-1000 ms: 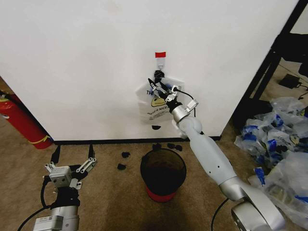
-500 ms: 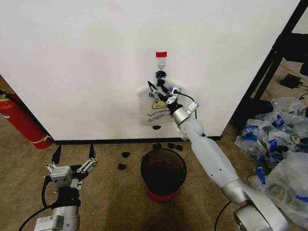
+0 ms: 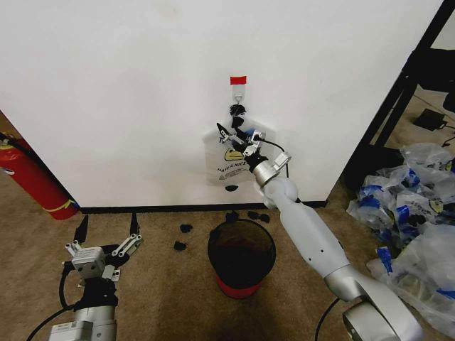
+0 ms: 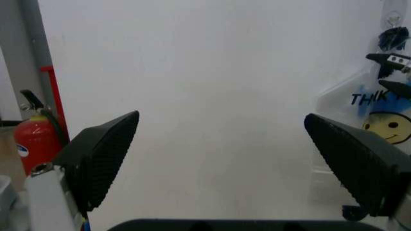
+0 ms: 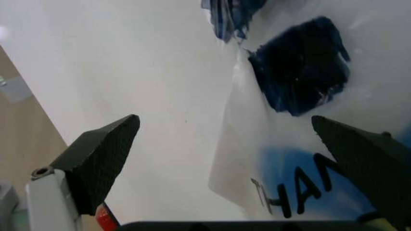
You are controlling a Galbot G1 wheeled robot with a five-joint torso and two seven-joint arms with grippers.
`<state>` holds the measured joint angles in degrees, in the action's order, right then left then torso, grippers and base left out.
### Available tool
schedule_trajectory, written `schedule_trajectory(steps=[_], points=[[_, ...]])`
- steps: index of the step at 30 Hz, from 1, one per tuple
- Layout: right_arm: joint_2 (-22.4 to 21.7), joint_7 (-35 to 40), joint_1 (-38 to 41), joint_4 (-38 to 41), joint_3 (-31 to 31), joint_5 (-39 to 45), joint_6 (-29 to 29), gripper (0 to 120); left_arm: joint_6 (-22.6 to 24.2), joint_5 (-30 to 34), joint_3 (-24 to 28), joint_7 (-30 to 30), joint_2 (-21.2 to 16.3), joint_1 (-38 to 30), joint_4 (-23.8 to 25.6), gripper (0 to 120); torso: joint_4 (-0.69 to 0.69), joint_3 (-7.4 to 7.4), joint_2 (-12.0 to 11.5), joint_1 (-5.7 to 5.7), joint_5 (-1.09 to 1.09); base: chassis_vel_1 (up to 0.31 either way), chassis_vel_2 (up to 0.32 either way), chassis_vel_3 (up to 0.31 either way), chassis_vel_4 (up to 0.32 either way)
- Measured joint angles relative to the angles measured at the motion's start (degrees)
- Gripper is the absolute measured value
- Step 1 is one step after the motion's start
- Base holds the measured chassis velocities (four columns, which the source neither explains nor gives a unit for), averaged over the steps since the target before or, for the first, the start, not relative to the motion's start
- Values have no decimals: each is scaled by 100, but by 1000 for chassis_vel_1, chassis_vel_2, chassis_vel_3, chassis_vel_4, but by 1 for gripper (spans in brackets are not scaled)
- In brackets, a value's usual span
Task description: Pick up the garbage bag from the wall and place it over the trash bin.
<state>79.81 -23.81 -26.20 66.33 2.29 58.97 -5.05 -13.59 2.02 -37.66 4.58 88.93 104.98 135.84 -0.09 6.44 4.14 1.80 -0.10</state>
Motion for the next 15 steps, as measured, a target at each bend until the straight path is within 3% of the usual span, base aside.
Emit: schedule_trajectory(steps=[15], points=[[49, -15, 144, -140, -34, 46, -10, 100, -7, -8, -14, 2, -24, -11, -10, 100, -1, 1, 0, 0, 0, 0, 0, 0, 0]])
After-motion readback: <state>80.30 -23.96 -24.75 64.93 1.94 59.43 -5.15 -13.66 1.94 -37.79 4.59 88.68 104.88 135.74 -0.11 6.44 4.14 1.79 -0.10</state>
